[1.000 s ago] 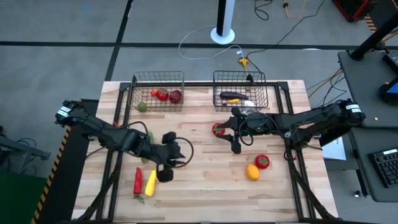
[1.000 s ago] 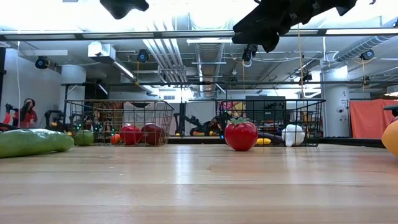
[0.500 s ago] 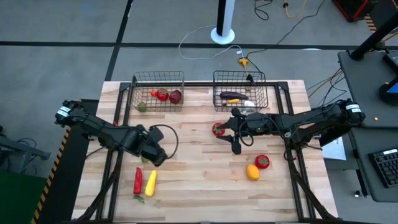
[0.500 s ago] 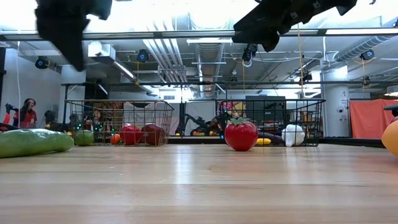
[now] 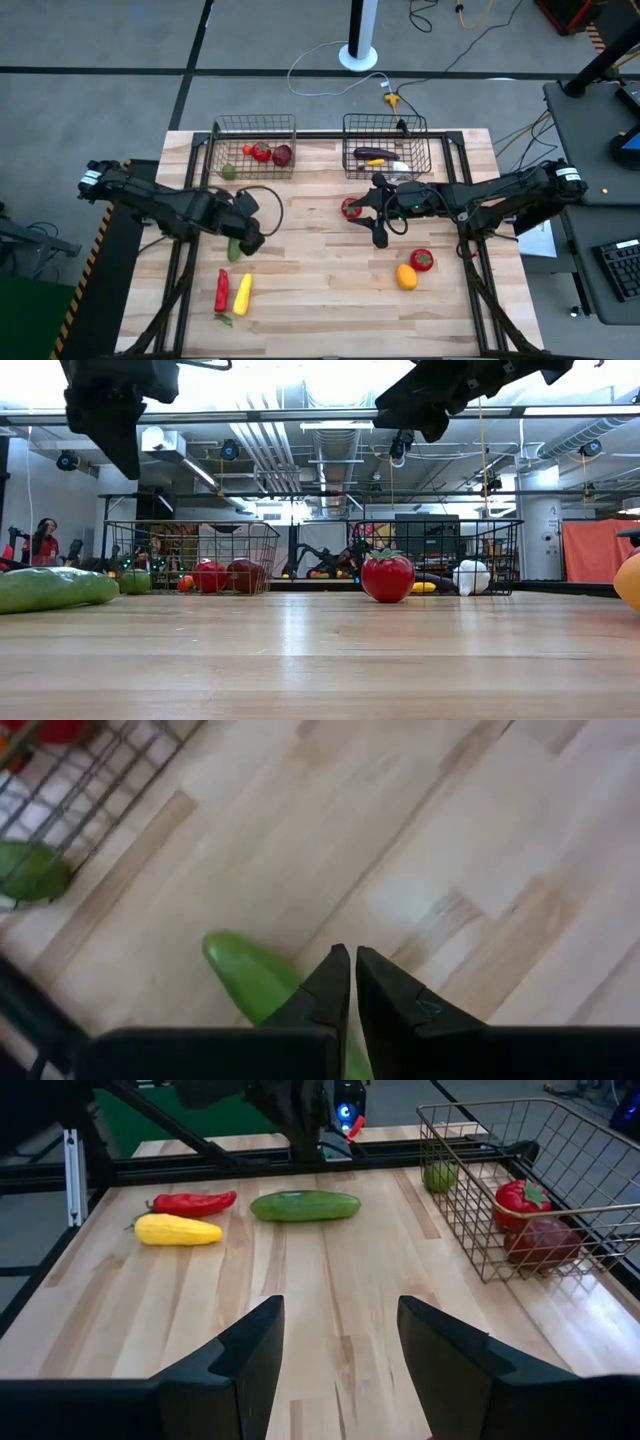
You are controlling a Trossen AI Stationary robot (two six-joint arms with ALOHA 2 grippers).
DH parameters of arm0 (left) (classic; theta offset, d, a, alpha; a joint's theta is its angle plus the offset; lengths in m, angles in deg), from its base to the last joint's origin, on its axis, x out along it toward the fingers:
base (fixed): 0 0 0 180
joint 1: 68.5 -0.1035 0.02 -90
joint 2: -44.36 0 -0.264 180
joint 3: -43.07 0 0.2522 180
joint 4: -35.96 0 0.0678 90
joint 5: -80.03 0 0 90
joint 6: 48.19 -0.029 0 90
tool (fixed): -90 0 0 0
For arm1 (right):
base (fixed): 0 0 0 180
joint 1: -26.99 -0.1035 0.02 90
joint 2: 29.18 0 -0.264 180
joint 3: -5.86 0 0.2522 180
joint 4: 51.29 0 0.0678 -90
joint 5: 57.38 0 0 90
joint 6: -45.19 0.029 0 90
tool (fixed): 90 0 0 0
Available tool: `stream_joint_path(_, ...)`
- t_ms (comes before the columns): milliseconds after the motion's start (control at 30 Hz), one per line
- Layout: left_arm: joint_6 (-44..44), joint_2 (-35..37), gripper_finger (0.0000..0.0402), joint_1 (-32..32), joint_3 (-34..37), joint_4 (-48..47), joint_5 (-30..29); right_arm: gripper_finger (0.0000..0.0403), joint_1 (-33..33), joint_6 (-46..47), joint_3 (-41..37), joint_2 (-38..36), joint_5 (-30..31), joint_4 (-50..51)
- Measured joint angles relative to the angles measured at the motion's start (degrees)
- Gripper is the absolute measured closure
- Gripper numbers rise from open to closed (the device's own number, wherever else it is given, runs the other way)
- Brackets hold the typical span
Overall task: Sort produce into baskets
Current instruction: Put the cucumber into the right wire basket
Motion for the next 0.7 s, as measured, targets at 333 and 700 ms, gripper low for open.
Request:
stream_joint_path(333, 6.8, 9.1, 0.0394, -2.1, 6.0, 8.9, 0.2, 0.0213, 0.0, 0.6, 0.0, 0.0, 0.0, 0.0)
stream_joint_path(700, 14.7, 1.6, 0.0345, -2.1, 7.9, 6.0, 1.6, 0.0213, 0.0, 0.7, 0.0, 0.0, 0.0, 0.0)
